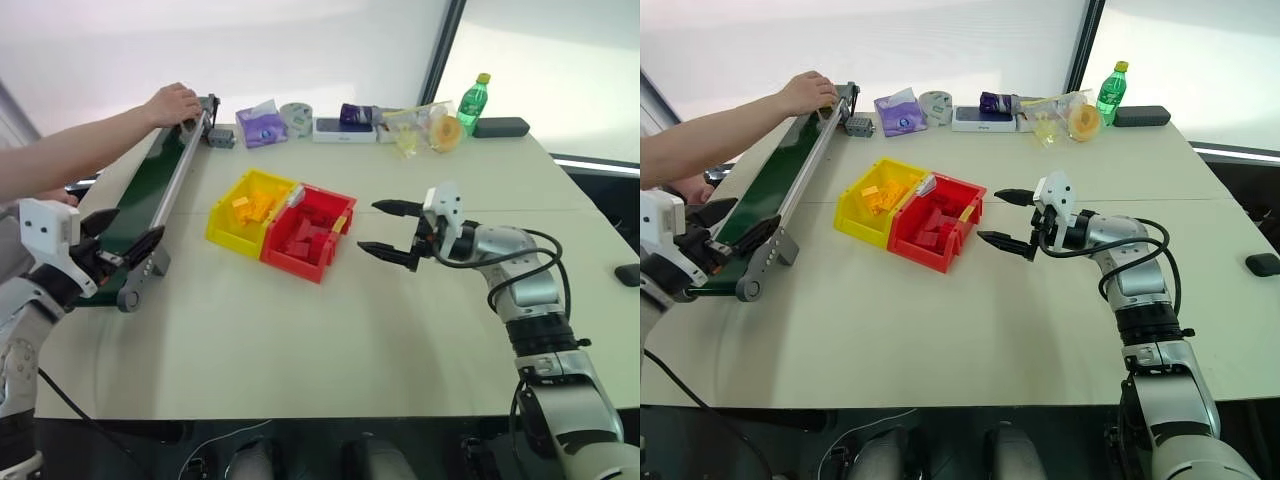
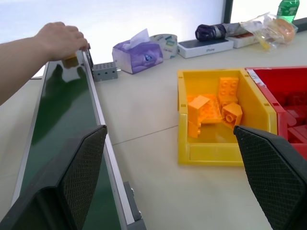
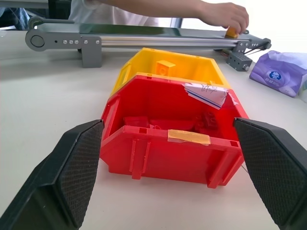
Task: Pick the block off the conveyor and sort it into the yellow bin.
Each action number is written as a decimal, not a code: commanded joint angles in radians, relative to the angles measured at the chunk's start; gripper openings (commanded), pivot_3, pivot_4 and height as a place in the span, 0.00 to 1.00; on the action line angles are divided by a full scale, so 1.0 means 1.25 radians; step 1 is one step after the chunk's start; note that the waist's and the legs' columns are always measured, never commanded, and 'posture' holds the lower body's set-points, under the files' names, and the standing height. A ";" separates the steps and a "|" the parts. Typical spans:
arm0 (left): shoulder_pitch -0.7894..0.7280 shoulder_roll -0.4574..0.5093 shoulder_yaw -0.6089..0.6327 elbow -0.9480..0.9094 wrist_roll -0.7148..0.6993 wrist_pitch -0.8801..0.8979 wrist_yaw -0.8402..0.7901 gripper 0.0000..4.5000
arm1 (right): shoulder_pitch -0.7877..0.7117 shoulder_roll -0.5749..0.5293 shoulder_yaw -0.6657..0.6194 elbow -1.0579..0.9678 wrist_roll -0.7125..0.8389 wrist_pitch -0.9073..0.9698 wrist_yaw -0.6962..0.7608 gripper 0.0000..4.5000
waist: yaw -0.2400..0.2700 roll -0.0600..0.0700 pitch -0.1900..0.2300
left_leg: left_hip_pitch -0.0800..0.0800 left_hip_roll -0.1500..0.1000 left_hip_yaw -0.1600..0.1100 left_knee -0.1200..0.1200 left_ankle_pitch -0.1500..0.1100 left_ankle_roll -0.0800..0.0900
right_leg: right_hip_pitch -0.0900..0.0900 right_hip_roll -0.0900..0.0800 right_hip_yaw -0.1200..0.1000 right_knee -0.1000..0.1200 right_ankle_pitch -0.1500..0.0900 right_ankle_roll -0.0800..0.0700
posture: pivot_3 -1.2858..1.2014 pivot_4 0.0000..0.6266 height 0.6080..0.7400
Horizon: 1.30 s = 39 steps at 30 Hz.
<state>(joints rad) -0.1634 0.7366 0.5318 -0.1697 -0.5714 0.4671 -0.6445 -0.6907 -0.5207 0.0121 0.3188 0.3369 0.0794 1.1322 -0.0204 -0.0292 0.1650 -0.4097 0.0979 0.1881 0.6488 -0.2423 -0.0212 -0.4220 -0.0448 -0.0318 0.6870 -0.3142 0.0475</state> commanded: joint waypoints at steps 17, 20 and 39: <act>0.013 -0.002 0.026 -0.036 -0.030 -0.015 -0.001 0.99 | -0.015 -0.001 -0.014 -0.020 0.005 -0.014 -0.005 1.00 | 0.000 0.000 0.000 | 0.000 0.000 0.000 0.000 0.000 0.000 | 0.000 0.000 0.000 0.000 0.000 0.000 | 0.52 0.24 1.00; 0.024 -0.002 0.035 -0.041 -0.033 -0.017 0.001 0.99 | -0.016 0.001 -0.012 -0.017 0.004 -0.015 -0.003 1.00 | 0.000 0.000 0.000 | 0.000 0.000 0.000 0.000 0.000 0.000 | 0.000 0.000 0.000 0.000 0.000 0.000 | 0.52 0.24 1.00; 0.148 -0.060 0.142 -0.104 -0.047 -0.034 0.061 0.99 | -0.022 0.008 -0.009 -0.003 0.001 -0.022 0.008 1.00 | -0.001 0.000 0.000 | 0.000 0.000 0.000 0.000 0.000 0.000 | 0.000 0.000 0.000 0.000 0.000 0.000 | 0.52 0.24 1.00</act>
<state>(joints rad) 0.0224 0.6599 0.6565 -0.2741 -0.6323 0.4545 -0.5904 -0.6919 -0.5171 0.0124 0.3242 0.3345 0.0769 1.1387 -0.0213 -0.0292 0.1650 -0.4097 0.0981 0.1878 0.6488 -0.2422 -0.0212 -0.4220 -0.0449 -0.0317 0.6870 -0.3142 0.0475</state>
